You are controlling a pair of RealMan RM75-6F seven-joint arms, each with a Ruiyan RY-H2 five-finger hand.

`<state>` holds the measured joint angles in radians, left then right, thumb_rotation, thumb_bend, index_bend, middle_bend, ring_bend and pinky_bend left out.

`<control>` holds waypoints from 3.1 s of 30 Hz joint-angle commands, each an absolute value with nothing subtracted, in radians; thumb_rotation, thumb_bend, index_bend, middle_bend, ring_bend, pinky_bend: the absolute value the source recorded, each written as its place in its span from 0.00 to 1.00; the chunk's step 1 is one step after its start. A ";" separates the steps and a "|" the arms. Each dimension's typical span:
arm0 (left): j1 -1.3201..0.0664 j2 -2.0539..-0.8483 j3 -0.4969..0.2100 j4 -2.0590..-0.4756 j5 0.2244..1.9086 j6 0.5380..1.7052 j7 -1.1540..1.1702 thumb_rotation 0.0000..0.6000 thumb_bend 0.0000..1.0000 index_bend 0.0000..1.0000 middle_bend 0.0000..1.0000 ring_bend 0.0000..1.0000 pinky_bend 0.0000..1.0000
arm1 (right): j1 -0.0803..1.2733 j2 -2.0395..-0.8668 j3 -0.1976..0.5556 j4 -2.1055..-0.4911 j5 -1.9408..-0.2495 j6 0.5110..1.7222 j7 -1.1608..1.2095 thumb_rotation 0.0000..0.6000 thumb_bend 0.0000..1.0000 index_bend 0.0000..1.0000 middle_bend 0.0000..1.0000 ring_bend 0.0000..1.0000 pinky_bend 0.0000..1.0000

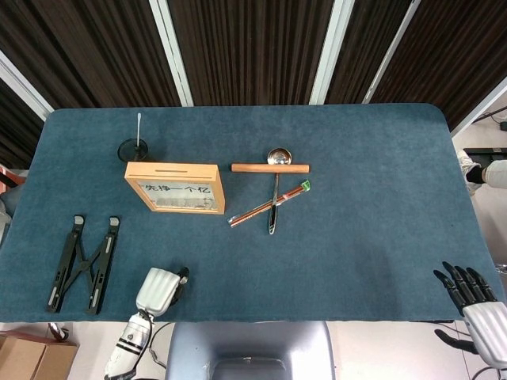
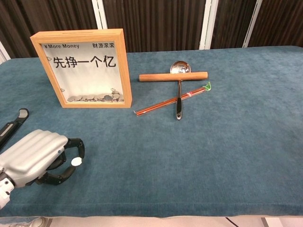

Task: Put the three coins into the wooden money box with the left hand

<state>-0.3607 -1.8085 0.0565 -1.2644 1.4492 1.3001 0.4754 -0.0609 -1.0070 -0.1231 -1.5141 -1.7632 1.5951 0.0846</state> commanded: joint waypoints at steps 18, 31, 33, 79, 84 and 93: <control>-0.342 -1.793 0.046 -1.269 1.455 1.268 0.469 1.00 0.41 0.43 1.00 1.00 1.00 | -0.062 -1.007 -0.122 -1.516 -1.762 1.597 0.083 1.00 0.15 0.00 0.00 0.00 0.00; -0.342 -1.792 0.033 -1.275 1.452 1.247 0.487 1.00 0.41 0.43 1.00 1.00 1.00 | -0.062 -1.006 -0.122 -1.516 -1.762 1.597 0.084 1.00 0.15 0.00 0.00 0.00 0.00; -0.341 -1.791 0.033 -1.278 1.449 1.244 0.492 1.00 0.41 0.43 1.00 1.00 1.00 | -0.062 -1.007 -0.123 -1.516 -1.762 1.597 0.082 1.00 0.15 0.00 0.00 0.00 0.00; -0.334 -1.770 0.016 -1.299 1.465 1.246 0.483 1.00 0.43 0.54 1.00 1.00 1.00 | -0.060 -1.008 -0.122 -1.520 -1.758 1.590 0.075 1.00 0.15 0.00 0.00 0.00 0.00; -0.332 -1.768 0.017 -1.302 1.469 1.250 0.480 1.00 0.43 0.53 1.00 1.00 1.00 | -0.060 -1.007 -0.122 -1.521 -1.758 1.589 0.075 1.00 0.15 0.00 0.00 0.00 0.00; -0.331 -1.771 0.012 -1.298 1.471 1.253 0.471 1.00 0.43 0.62 1.00 1.00 1.00 | -0.059 -1.008 -0.122 -1.522 -1.757 1.588 0.073 1.00 0.15 0.00 0.00 0.00 0.00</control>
<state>-0.3315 -1.7704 0.0125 -1.2978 1.4714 1.2536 0.4720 -0.0593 -1.0076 -0.1217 -1.5216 -1.7573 1.5884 0.0734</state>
